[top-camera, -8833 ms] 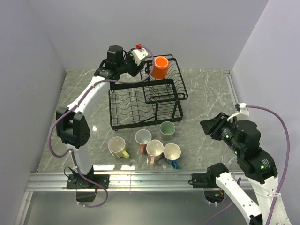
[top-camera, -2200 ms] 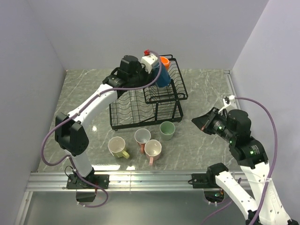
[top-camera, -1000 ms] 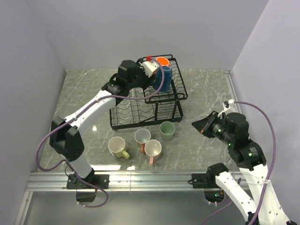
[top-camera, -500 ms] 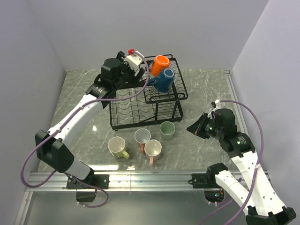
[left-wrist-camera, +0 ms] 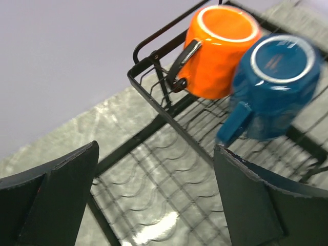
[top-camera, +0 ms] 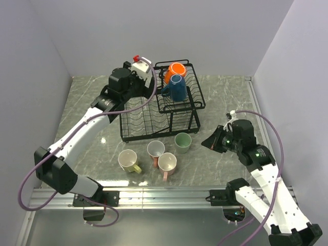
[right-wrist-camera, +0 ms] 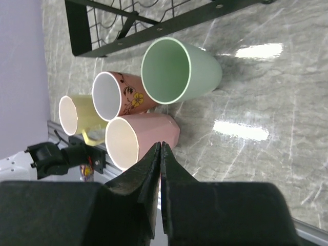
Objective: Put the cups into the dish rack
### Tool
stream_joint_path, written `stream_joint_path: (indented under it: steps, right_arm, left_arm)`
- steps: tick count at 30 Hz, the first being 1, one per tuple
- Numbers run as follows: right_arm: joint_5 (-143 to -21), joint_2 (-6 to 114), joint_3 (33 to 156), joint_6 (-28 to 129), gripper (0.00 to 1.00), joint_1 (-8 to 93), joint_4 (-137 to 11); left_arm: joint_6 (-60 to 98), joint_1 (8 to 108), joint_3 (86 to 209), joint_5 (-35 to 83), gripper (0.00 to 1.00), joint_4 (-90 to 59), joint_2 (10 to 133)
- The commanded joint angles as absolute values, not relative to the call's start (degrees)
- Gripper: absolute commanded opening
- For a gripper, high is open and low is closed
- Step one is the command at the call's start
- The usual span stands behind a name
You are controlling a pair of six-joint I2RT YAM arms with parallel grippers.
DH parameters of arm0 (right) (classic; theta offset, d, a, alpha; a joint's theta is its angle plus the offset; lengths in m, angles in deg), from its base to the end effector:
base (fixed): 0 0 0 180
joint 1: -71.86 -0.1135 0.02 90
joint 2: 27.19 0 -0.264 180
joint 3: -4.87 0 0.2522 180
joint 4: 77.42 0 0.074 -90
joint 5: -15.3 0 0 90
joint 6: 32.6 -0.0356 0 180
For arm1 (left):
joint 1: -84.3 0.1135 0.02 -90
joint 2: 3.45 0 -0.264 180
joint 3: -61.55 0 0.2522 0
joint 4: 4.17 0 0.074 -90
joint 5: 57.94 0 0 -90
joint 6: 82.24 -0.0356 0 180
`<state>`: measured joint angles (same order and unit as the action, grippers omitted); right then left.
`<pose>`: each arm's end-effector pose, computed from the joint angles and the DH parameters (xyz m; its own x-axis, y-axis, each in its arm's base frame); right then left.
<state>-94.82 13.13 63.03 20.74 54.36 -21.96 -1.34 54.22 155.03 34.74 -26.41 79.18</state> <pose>0.1335 0.0549 0.2960 -0.7907 0.3385 -0.5100 -0.0874 0.7622 0.6414 0.2961 -0.1696 0.4012 -0.0958 0.2381 -0.9665 0.4822 0.8605 0.1642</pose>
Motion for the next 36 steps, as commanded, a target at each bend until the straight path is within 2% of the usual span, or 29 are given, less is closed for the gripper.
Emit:
stream_joint_path:
  steps: [1,9,17,20,26,36]
  right_arm:
    - [-98.60,15.87,62.14,22.86,0.10,54.02,-26.21]
    - [-99.23,22.29,61.52,24.18,0.13,50.95,-30.08]
    - [-97.30,27.13,60.64,21.81,0.17,45.23,-36.49]
    - [-94.49,28.79,61.69,20.75,0.27,45.32,-36.94]
    - [-82.62,34.24,67.58,23.73,0.38,43.56,-30.08]
    - [-78.75,38.73,66.54,21.90,0.38,41.90,-33.94]
  left_arm:
    - [9.40,54.07,157.22,33.91,0.99,-28.82,75.39]
    - [20.58,54.16,151.96,29.69,0.99,-28.83,67.40]
    - [23.23,54.07,148.61,28.63,0.99,-31.91,61.60]
    - [24.02,53.89,147.74,29.07,0.99,-32.96,59.66]
    - [24.11,53.54,146.85,29.86,0.99,-36.48,56.32]
    - [22.71,53.45,146.76,30.56,0.99,-39.91,54.12]
